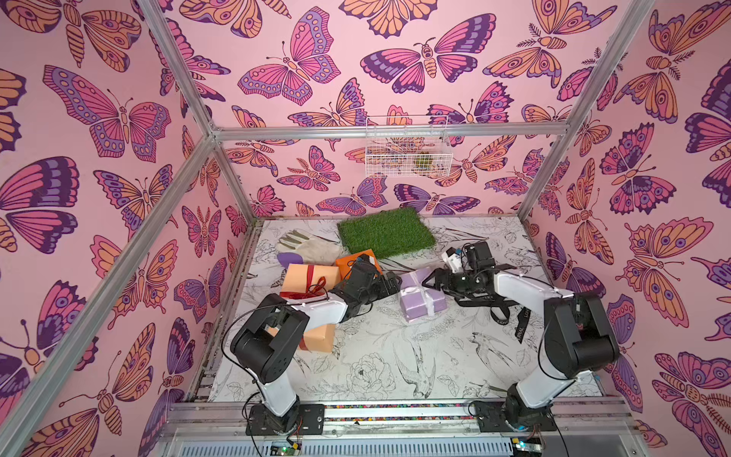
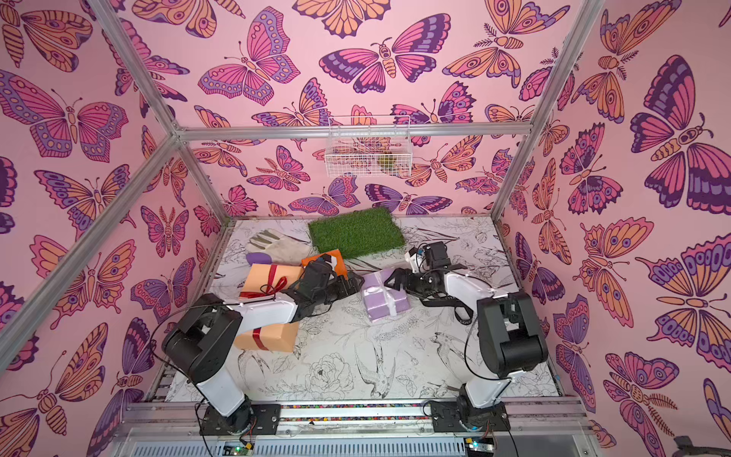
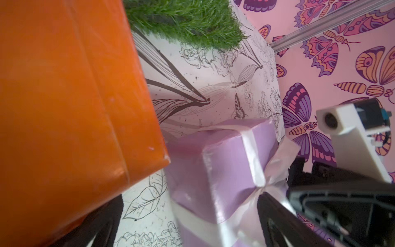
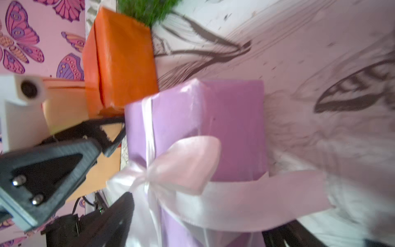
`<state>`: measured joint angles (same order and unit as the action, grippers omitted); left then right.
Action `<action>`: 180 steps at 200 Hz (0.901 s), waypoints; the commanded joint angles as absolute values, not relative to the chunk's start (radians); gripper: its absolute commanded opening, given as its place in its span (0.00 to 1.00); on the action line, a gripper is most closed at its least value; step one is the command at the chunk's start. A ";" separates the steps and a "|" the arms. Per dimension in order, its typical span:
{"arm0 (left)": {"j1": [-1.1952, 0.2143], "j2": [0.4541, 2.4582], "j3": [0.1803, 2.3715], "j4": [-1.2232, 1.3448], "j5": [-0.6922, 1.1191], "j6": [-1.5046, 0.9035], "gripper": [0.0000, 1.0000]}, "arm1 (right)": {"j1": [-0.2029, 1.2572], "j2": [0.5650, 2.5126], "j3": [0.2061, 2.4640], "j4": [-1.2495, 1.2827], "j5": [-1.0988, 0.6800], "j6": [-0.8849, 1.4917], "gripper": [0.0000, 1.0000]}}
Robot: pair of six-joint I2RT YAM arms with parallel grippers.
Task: Untie the ribbon bows on the gift boxes
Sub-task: Adjust the gift box at the center of the board, then untie the ribbon from the gift box.
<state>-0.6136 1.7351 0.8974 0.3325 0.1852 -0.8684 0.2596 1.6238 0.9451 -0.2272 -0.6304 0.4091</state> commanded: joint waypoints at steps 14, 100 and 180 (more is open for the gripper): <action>-0.612 1.746 0.915 0.368 0.279 -0.846 1.00 | 0.358 1.520 0.800 -0.129 -0.620 0.538 0.93; -0.612 1.545 0.857 0.114 0.279 -0.717 1.00 | 0.354 1.174 0.720 -0.390 -0.313 0.498 0.94; -0.711 1.443 0.786 0.024 0.277 -0.770 0.98 | 0.339 1.396 0.864 -0.296 -0.412 0.192 0.68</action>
<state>-0.6899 1.4670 0.8299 0.0746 0.2729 -0.7467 0.3408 1.3220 0.8310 -0.3180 -0.3885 0.3126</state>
